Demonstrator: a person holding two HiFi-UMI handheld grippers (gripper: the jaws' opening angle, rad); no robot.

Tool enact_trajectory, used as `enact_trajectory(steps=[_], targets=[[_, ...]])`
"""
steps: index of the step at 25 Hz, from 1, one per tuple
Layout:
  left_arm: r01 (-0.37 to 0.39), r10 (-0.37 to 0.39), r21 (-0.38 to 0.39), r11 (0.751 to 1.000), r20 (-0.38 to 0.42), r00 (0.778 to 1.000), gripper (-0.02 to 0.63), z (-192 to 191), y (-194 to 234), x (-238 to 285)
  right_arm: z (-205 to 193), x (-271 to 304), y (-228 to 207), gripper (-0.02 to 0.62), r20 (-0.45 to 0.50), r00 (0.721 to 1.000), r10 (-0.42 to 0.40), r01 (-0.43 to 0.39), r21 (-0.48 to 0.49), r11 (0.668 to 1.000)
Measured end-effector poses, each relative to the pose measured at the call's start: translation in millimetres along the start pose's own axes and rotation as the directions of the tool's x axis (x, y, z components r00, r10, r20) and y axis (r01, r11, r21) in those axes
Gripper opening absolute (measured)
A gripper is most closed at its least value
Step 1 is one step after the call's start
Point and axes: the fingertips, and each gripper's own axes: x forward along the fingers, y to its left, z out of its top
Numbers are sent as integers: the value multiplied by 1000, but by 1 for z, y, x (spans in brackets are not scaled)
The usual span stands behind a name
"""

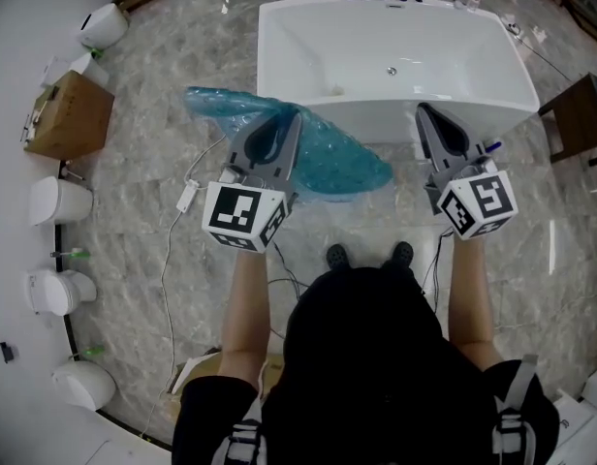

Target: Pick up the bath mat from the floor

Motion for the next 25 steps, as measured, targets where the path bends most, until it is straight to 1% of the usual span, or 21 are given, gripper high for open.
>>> enact_trajectory(steps=[3,5,9,15,20,25], targets=[[-23,23,23,999,12,1000,44,12,7,-4,17,3,7,12,27,999,22,-22,7,1000],[-34,33,33,999,14,999,44,16,11,-7,27,5,11,12,36,999,30,-30,-7,1000],[-55,54,28,998,7,998,45,13,22,-14,40,8,18,12,46,998,36,-35,-41,999],[-86,86,12,996,-3,996,44,9,36,-19,43,8,18,12,41,999,32,-30,-38,999],[-100,100,4,995,-4,995,46,9,41,-19,41,8,17,12,31,998,50,-49,-30,998],[-105,105,2,994,-5,994,46,11,42,-19,36,7,19,12,5,998,61,-61,-59,996]])
